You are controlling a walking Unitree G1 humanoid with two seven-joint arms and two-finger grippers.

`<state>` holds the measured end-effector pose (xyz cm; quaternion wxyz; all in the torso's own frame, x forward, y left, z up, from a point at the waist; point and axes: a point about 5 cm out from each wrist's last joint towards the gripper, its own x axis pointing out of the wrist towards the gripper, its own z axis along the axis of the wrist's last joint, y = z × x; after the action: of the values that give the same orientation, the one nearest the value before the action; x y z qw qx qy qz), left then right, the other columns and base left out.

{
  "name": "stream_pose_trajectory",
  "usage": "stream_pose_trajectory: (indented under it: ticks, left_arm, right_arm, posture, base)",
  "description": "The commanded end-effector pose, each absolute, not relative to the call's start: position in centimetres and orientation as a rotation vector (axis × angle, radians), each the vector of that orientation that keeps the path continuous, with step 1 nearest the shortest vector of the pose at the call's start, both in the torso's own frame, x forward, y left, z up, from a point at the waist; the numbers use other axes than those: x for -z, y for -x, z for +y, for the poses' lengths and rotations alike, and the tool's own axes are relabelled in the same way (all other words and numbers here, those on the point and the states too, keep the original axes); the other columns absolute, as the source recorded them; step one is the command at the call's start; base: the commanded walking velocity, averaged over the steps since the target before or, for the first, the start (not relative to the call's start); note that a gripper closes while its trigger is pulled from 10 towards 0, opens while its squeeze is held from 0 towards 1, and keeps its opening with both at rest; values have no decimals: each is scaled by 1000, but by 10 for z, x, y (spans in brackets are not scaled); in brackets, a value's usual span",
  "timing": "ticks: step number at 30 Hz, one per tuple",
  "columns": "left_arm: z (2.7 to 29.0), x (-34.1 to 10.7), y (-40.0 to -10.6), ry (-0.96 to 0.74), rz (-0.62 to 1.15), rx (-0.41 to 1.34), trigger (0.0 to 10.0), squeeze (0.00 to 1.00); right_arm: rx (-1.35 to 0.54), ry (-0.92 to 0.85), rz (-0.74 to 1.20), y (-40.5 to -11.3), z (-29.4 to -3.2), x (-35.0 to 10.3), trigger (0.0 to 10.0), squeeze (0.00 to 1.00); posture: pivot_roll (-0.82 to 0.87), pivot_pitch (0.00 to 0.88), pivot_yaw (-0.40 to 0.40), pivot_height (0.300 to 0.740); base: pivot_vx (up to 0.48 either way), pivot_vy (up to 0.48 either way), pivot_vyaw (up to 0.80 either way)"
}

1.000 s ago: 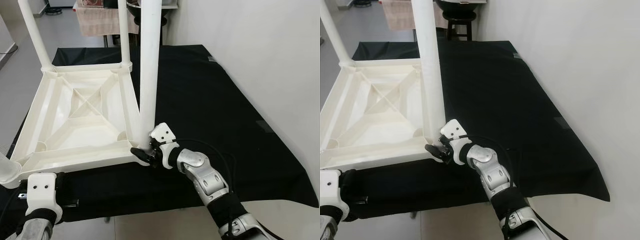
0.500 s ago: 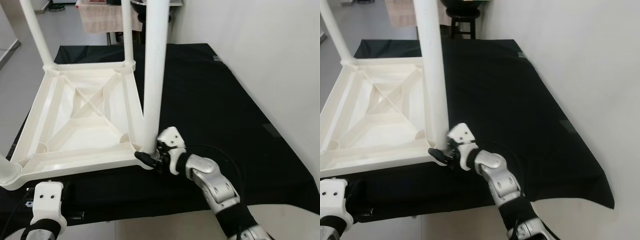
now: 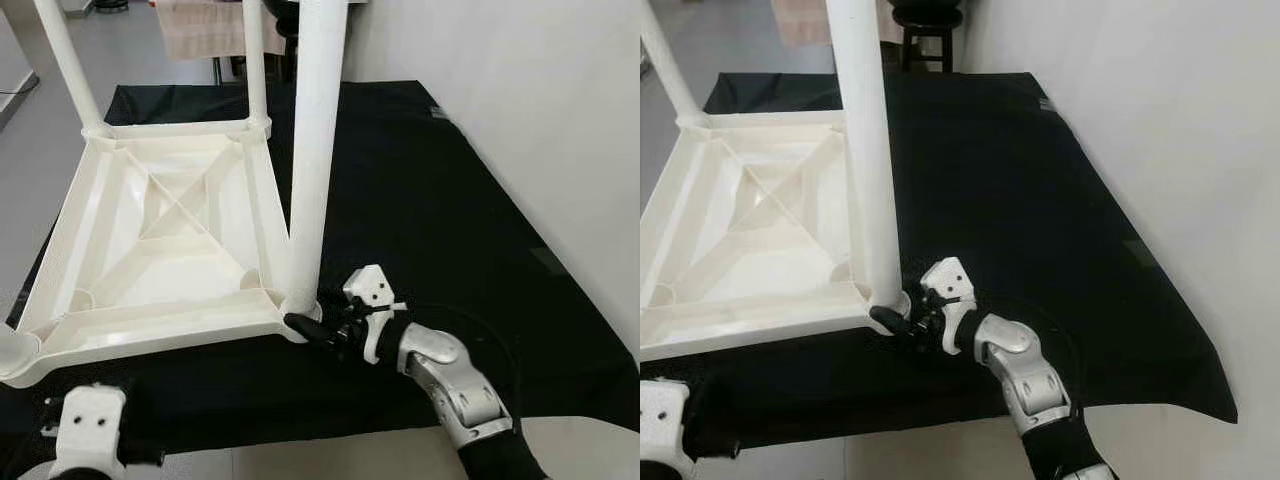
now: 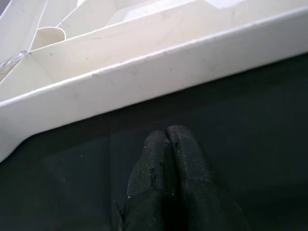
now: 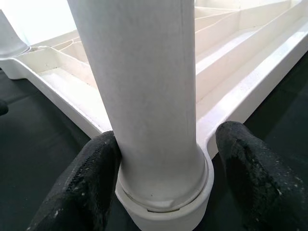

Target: Building children table

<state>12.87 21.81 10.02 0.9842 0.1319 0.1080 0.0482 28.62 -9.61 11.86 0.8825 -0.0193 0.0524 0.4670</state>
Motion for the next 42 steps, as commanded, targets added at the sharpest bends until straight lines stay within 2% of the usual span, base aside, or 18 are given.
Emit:
stream_pose_trajectory:
  ticks: [1,5,10,20,26,38,42]
  left_arm:
    - [213,-99,-126,-289,224,-58,10000,0]
    - [206,-98,-120,-310,239,-18,10000,0]
    - [210,-105,-130,-287,195,-61,10000,0]
    - [210,-103,-133,-285,214,-39,10000,0]
    - [217,-106,-141,-282,193,-59,10000,0]
    - [222,-111,-150,-271,174,-78,10000,0]
    - [214,-105,-163,-237,213,-50,10000,0]
  right_arm:
    - [-974,27,92,-283,-101,-119,10000,0]
    - [-990,28,99,-281,-108,-120,10000,0]
    - [-915,39,136,-283,-126,-113,10000,0]
    - [-823,7,155,-275,-141,-111,10000,0]
    - [-704,-13,147,-277,-145,-111,10000,0]
    - [-628,-7,148,-277,-145,-110,10000,0]
    - [-570,6,156,-280,-148,-109,10000,0]
  posture:
    - [146,105,-74,740]
    - [147,106,-76,740]
    - [144,100,-77,740]
    - [121,102,-67,740]
    - [106,103,-64,740]
    - [103,102,-65,740]
    - [88,98,-59,740]
  base:
    - [0,0,0]
    - [-255,240,0]
    - [-65,0,0]
    - [-89,0,0]
    - [0,0,0]
    - [0,0,0]
    - [-480,0,0]
